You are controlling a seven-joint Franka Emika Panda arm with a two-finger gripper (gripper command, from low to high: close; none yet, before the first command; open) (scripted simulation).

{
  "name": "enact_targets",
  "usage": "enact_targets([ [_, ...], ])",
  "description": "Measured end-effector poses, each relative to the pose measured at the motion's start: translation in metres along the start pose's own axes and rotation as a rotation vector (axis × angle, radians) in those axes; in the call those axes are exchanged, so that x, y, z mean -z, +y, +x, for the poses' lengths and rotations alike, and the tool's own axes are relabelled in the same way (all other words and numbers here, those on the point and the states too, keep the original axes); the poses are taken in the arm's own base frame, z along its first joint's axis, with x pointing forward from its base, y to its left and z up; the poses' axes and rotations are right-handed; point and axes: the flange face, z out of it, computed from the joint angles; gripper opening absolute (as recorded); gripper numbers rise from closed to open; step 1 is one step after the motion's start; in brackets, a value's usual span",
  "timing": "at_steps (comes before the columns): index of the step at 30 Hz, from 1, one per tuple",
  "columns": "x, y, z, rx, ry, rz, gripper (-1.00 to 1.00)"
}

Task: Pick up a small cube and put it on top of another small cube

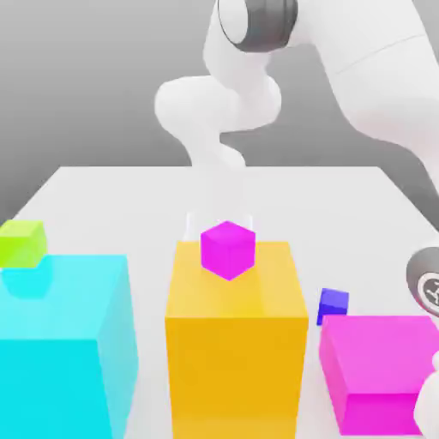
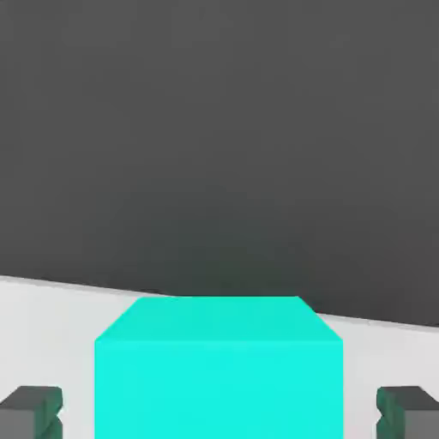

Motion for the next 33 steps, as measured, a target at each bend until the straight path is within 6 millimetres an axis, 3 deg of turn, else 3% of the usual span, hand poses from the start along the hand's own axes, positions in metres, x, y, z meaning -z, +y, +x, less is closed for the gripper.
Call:
enact_targets([
  [4,0.001,0.0,0.0,0.0,-0.001,0.0,-1.0],
  [8,0.051,-0.001,-0.002,0.021,0.004,0.001,-1.0],
  [14,0.038,-0.008,-0.03,0.356,0.097,0.008,-1.0],
  [17,0.043,-0.004,-0.056,0.489,0.118,0.033,-1.0],
  [26,0.116,0.059,-0.111,0.067,-0.074,0.113,-1.0],
  [33,0.144,0.128,-0.148,-0.296,-0.14,0.089,-1.0],
])
